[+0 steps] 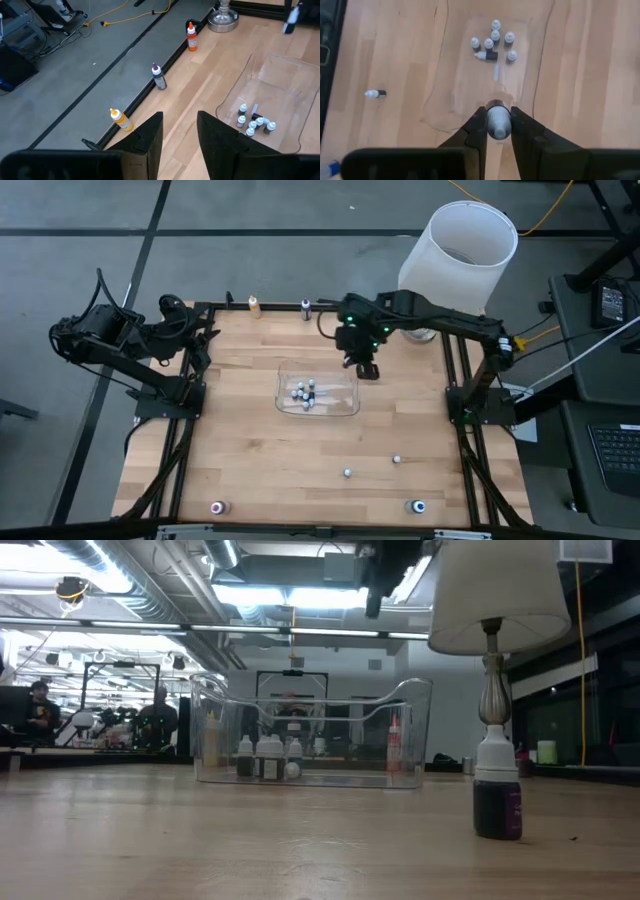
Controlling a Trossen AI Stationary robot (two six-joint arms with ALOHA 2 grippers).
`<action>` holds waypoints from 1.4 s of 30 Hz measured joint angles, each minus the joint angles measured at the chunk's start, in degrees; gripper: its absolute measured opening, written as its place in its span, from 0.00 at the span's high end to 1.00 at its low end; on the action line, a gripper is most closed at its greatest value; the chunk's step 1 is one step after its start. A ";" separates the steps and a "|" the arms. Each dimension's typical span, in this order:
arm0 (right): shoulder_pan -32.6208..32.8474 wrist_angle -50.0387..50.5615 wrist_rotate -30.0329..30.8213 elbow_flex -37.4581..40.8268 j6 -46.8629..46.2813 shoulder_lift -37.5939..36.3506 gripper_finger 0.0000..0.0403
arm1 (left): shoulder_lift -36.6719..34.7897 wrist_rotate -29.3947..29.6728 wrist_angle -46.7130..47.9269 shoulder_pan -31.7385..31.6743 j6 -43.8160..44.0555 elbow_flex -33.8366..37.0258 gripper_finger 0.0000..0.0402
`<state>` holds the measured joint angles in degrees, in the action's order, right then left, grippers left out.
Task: Pick & Place food coloring
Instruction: Put the red food coloring bottle into the transparent bin
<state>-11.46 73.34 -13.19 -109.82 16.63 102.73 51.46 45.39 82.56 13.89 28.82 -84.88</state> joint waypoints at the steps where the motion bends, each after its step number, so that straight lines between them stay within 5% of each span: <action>1: 0.00 0.00 0.02 0.00 0.41 0.70 0.82 | 0.00 0.00 0.01 -0.01 0.02 0.00 0.71; 18: -1.56 -10.14 -6.30 0.66 7.58 13.03 0.82 | 0.00 0.63 0.01 0.00 0.50 0.02 0.71; 42: -2.14 -14.61 -4.89 0.70 7.89 25.38 0.82 | -0.23 0.50 0.21 0.00 0.55 0.02 0.71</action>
<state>-13.61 58.74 -18.08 -109.12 24.51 128.11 51.23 45.89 82.76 13.89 29.36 -84.86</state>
